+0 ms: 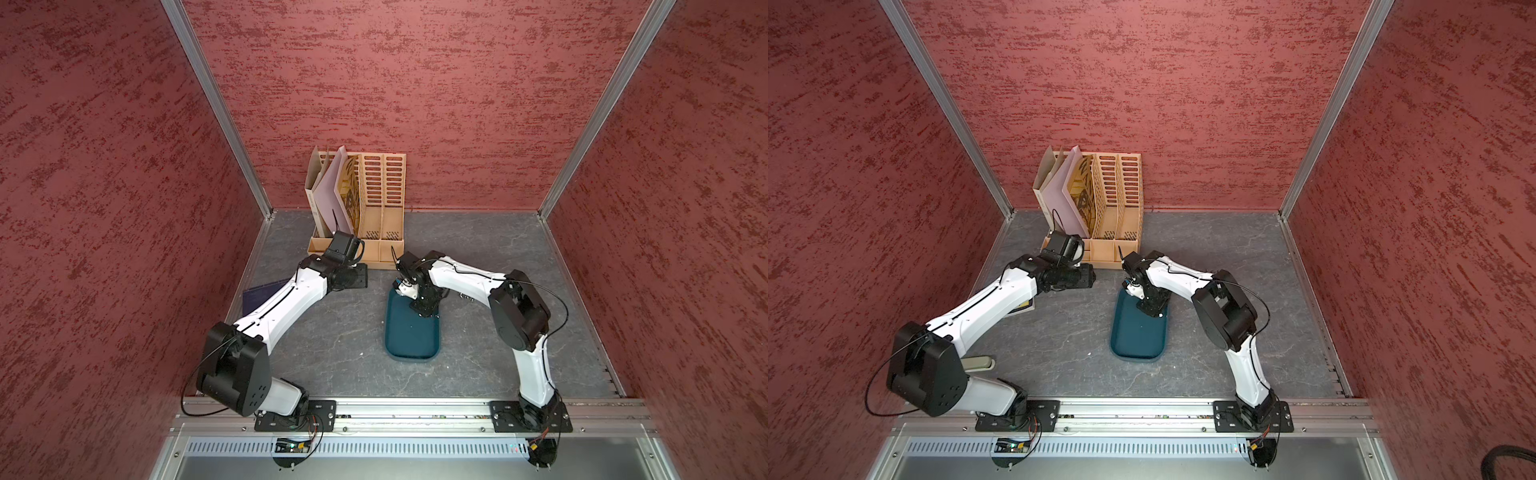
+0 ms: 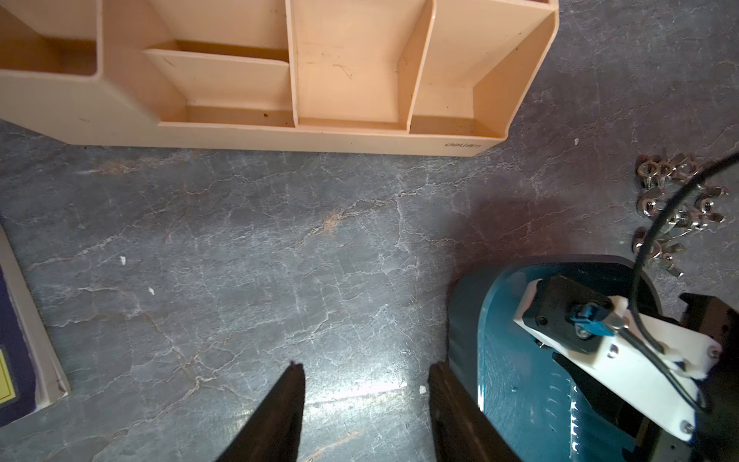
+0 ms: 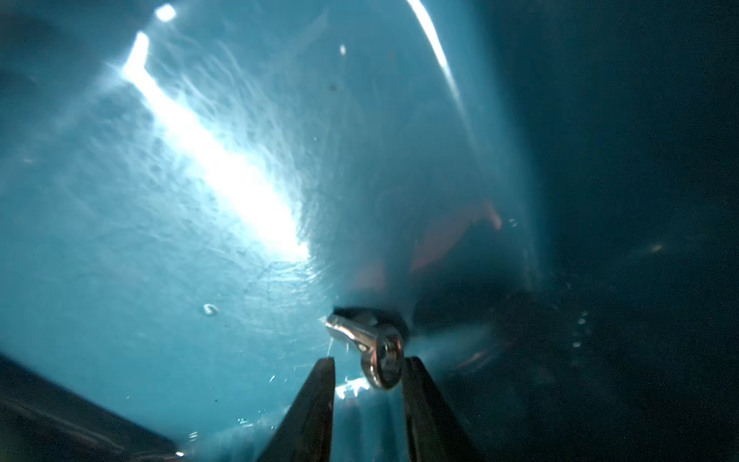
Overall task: Take out the wing nut from the storage box
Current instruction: Pick up the wing nut from the storage box, then place the wing nut at the center of the board.
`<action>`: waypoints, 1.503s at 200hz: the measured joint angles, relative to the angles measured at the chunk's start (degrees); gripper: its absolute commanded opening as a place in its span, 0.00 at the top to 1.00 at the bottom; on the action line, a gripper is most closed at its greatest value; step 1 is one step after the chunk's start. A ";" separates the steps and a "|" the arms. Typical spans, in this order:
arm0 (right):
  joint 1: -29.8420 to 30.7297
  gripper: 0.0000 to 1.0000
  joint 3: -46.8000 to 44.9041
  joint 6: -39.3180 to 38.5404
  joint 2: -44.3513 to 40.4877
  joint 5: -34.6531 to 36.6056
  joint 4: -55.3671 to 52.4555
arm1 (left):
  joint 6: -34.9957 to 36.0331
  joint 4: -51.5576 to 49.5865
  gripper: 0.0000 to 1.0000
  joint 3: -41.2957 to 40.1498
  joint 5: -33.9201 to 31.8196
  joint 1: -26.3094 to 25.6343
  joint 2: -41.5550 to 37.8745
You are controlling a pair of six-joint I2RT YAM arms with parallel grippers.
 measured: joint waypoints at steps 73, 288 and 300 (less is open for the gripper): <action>0.00 0.87 0.74 0.26 0.79 0.48 -0.37 | 0.00 0.00 0.46 0.00 0.00 0.20 0.00; -24.06 0.88 -19.08 14.47 -24.37 2.51 13.05 | 0.00 0.00 0.46 0.02 0.17 -0.50 0.17; -24.61 0.88 -20.22 14.82 -24.35 2.60 13.70 | 0.00 0.00 0.46 0.02 0.20 -0.61 0.35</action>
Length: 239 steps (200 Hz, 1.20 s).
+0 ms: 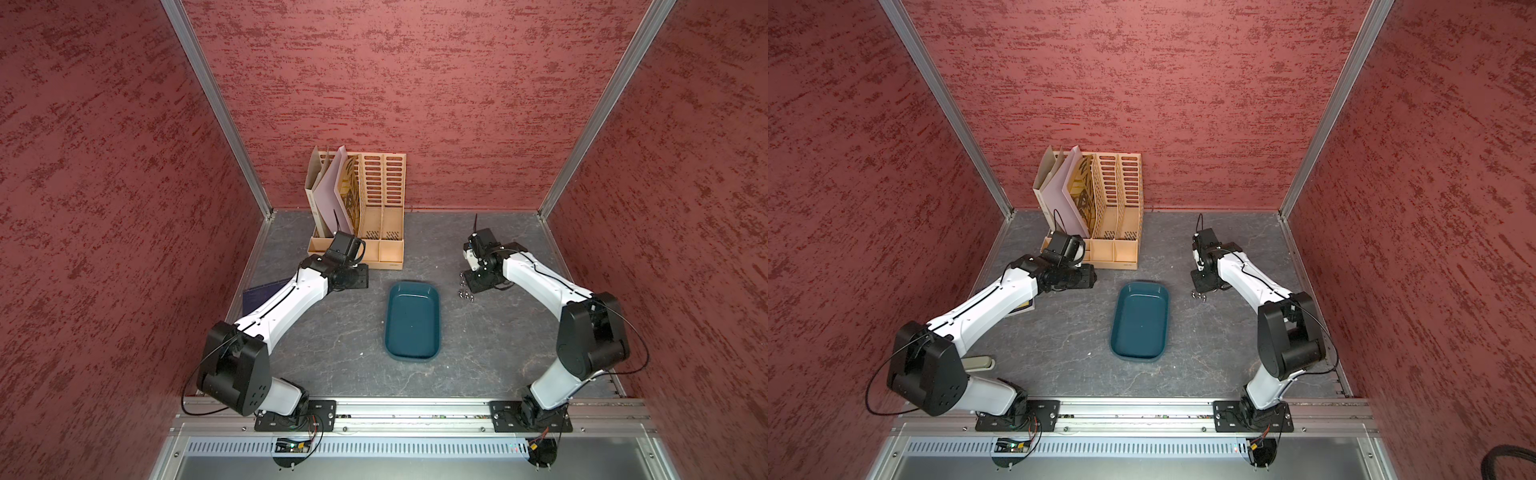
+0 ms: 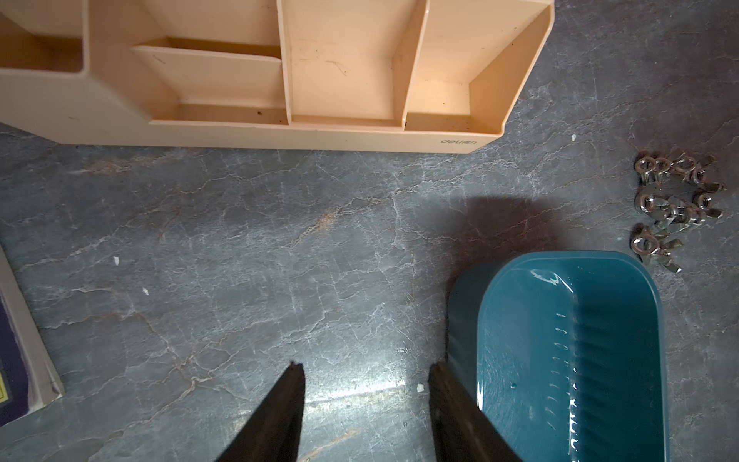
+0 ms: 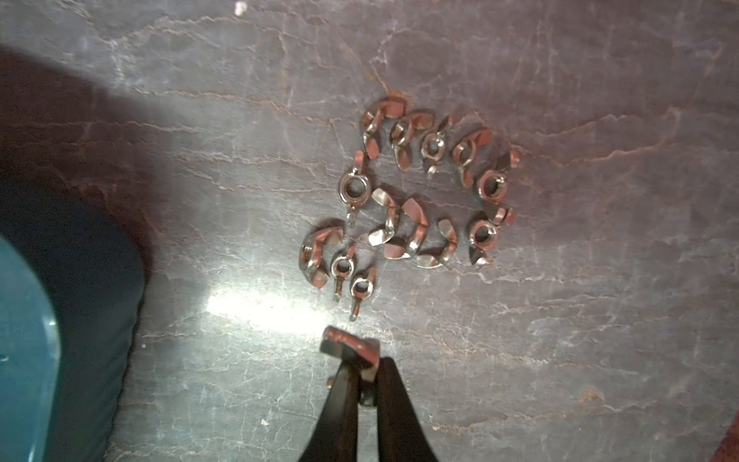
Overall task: Take out the wing nut from the storage box
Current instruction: Place the wing nut at the center of the board.
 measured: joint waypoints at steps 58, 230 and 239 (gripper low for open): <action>-2.78 0.88 -2.47 0.92 1.07 0.04 2.78 | 0.00 -0.02 0.46 0.00 -0.02 -0.17 0.02; -4.26 0.88 -3.98 1.95 6.64 0.02 6.05 | 0.20 -0.04 0.46 0.66 -0.04 -0.20 0.33; -4.26 0.88 -3.98 1.95 6.69 0.02 6.08 | 0.26 -0.04 0.46 0.68 -0.04 -0.20 0.33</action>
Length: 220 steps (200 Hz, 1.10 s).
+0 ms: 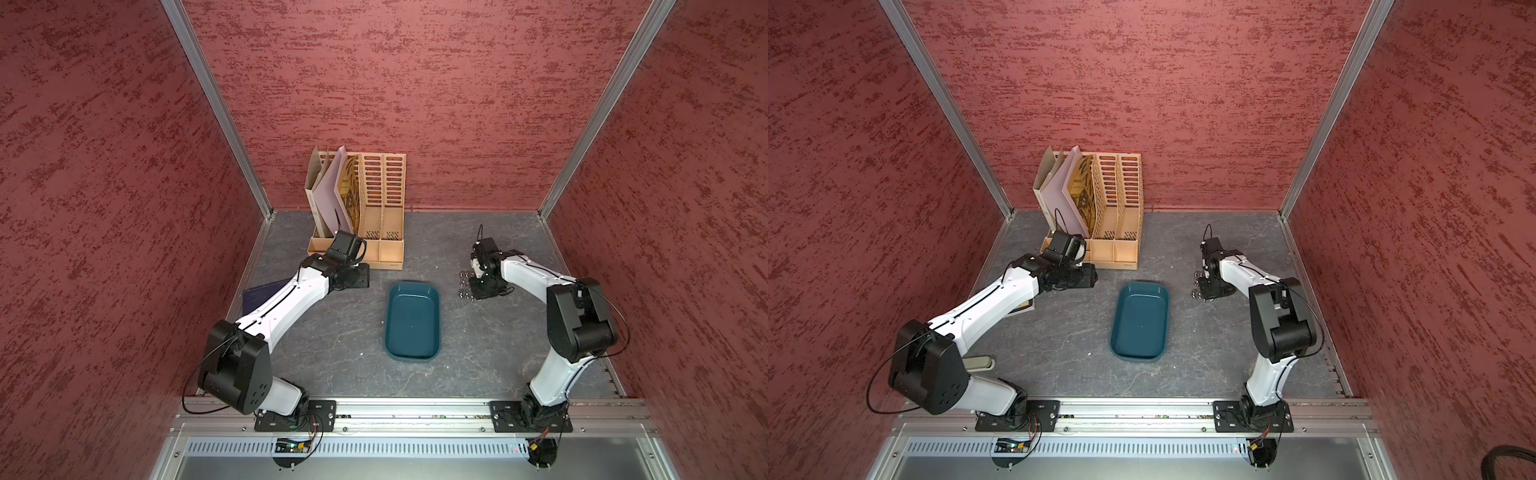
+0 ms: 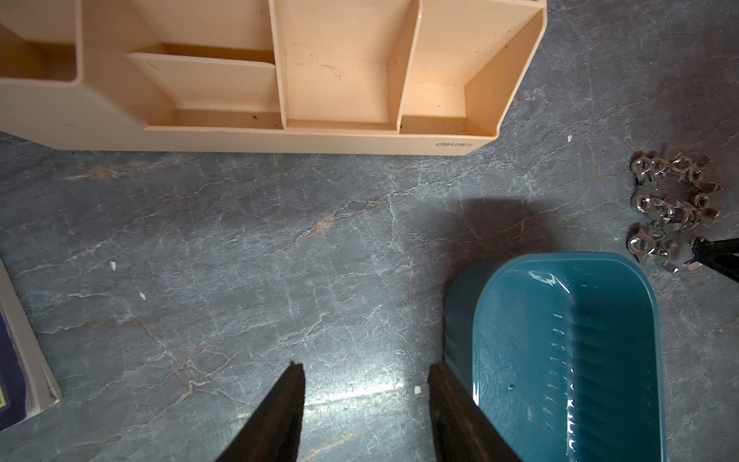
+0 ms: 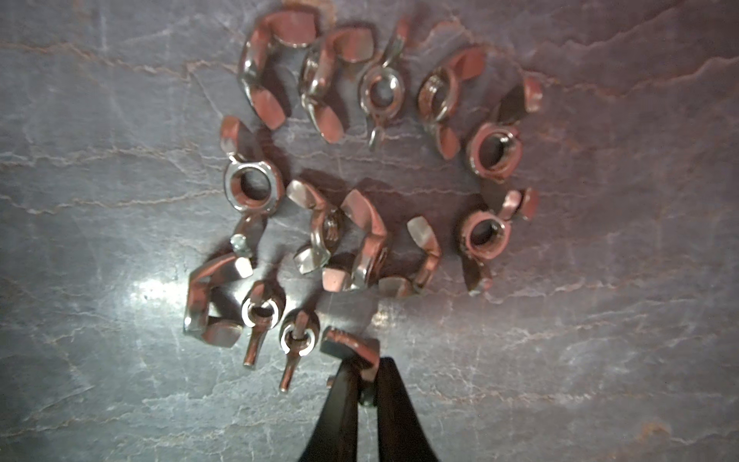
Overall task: Take out the wing nut from the storage box
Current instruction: Place the wing nut at the center of the board.
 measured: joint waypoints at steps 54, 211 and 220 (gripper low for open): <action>-0.22 0.87 -0.02 0.00 1.75 -0.02 0.11 | 0.13 0.00 0.46 0.13 0.00 0.00 0.02; -0.39 0.57 0.15 0.46 -2.49 -0.24 -0.15 | 0.11 0.02 0.46 0.13 -0.02 0.00 0.02; -0.39 0.55 0.24 0.46 -3.78 -0.24 -0.22 | 0.11 0.02 0.45 0.13 -0.02 0.00 0.02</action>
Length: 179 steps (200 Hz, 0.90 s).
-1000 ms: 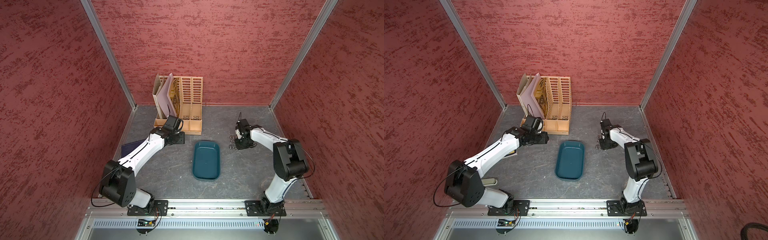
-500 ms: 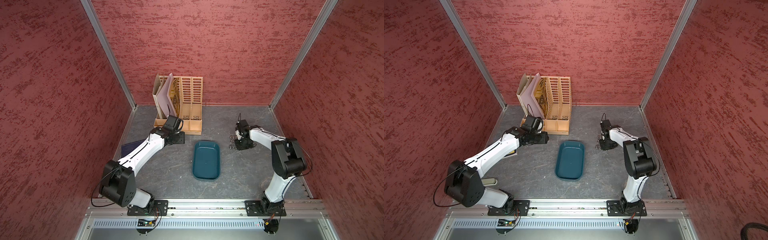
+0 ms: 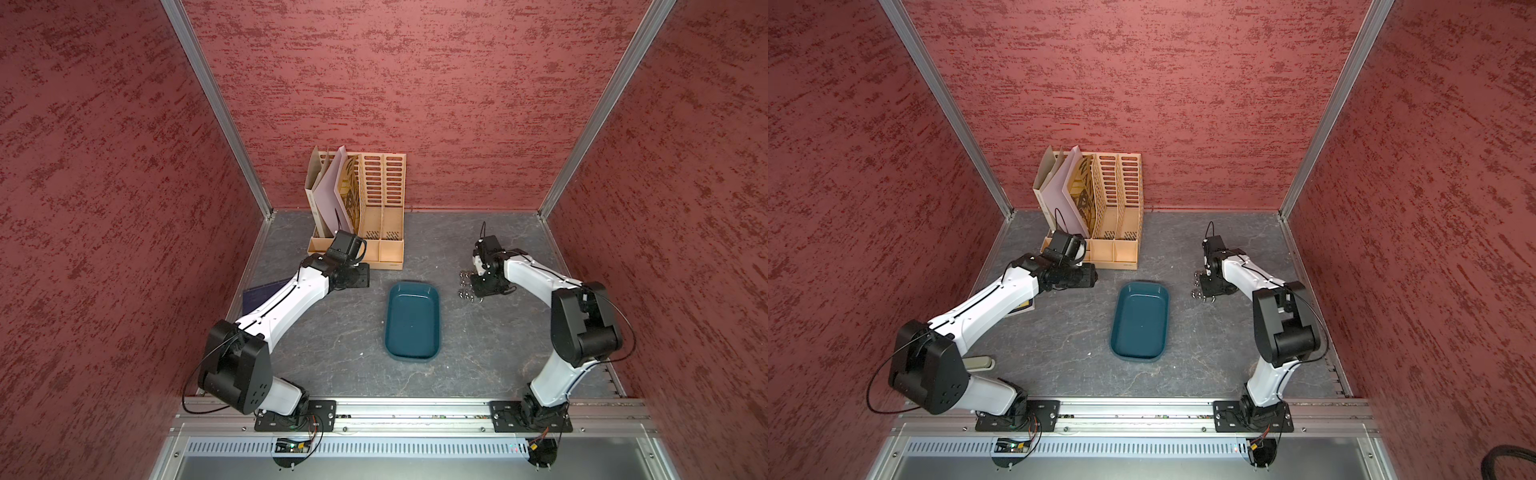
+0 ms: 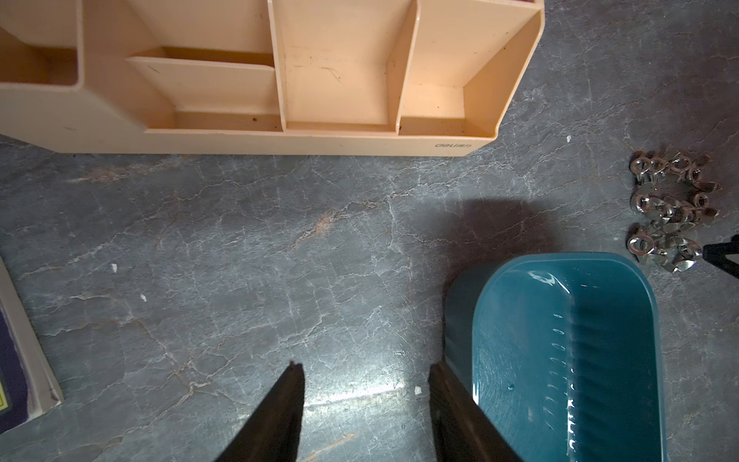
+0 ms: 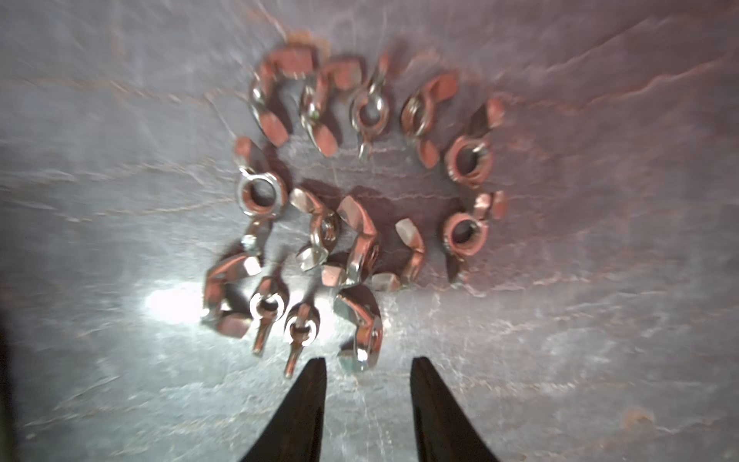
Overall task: Take out the wing nut from the storage box
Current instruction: Place the wing nut at the center of the board, then reset both arms
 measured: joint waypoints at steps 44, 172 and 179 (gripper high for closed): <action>-0.02 0.01 0.07 0.48 -8.90 0.11 1.57 | 0.07 0.00 0.38 0.00 -0.66 0.44 -0.11; -2.16 0.01 -26.99 -0.72 -19.80 17.49 45.99 | 1.11 9.86 0.00 -7.02 -11.08 16.26 -10.71; -2.67 0.01 -29.46 -1.25 -18.67 17.70 50.97 | 1.44 11.61 0.00 -8.44 -12.68 17.20 -10.73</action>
